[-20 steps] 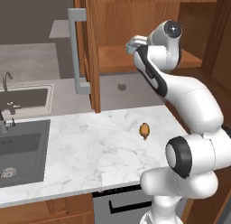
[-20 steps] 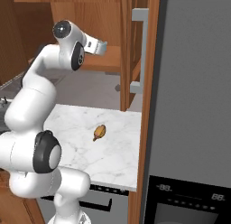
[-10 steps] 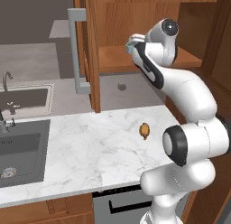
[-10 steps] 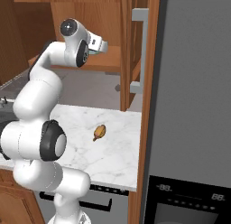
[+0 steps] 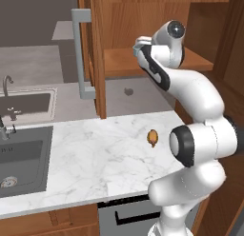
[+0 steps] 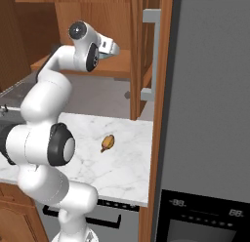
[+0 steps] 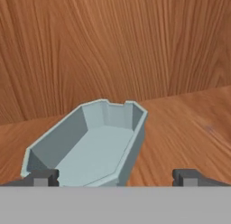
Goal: Retrieve the tupperware from the cabinet, then place the raw meat into the tupperware to avoid contamination.
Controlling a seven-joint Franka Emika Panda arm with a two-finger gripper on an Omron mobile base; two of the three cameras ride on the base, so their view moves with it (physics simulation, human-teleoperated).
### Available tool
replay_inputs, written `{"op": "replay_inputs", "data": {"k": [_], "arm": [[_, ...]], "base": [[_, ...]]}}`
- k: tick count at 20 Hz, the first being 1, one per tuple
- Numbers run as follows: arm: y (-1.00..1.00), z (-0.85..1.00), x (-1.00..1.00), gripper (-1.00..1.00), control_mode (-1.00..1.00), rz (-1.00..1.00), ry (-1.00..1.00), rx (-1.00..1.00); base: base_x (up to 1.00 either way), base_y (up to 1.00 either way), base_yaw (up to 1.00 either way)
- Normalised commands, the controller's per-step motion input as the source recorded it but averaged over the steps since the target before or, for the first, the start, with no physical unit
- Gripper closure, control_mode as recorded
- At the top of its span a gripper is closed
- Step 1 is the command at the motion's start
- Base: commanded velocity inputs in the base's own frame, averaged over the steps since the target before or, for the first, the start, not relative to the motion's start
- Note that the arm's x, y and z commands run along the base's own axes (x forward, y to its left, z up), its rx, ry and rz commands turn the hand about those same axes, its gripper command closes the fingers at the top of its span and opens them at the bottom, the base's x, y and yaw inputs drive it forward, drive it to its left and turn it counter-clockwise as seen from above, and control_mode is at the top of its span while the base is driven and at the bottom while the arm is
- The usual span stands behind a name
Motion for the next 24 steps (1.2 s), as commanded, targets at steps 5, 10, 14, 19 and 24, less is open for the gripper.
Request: {"op": "replay_inputs", "data": {"k": [5,10,14,19,24], "arm": [[-0.03,-0.08,0.20,-1.00,-1.00,0.00,0.00,-0.05],[-0.01,-0.07,0.22,-1.00,-1.00,0.00,0.00,-0.02],[0.00,-0.07,0.20,-1.00,-1.00,0.00,0.00,0.00],[0.00,-0.08,0.15,-1.00,-1.00,0.00,0.00,0.00],[0.00,-0.07,0.09,1.00,-1.00,0.00,0.00,0.00]], "base": [[0.00,0.00,0.00],[0.00,0.00,0.00],[0.00,0.00,0.00],[0.00,0.00,0.00],[0.00,0.00,0.00]]}}
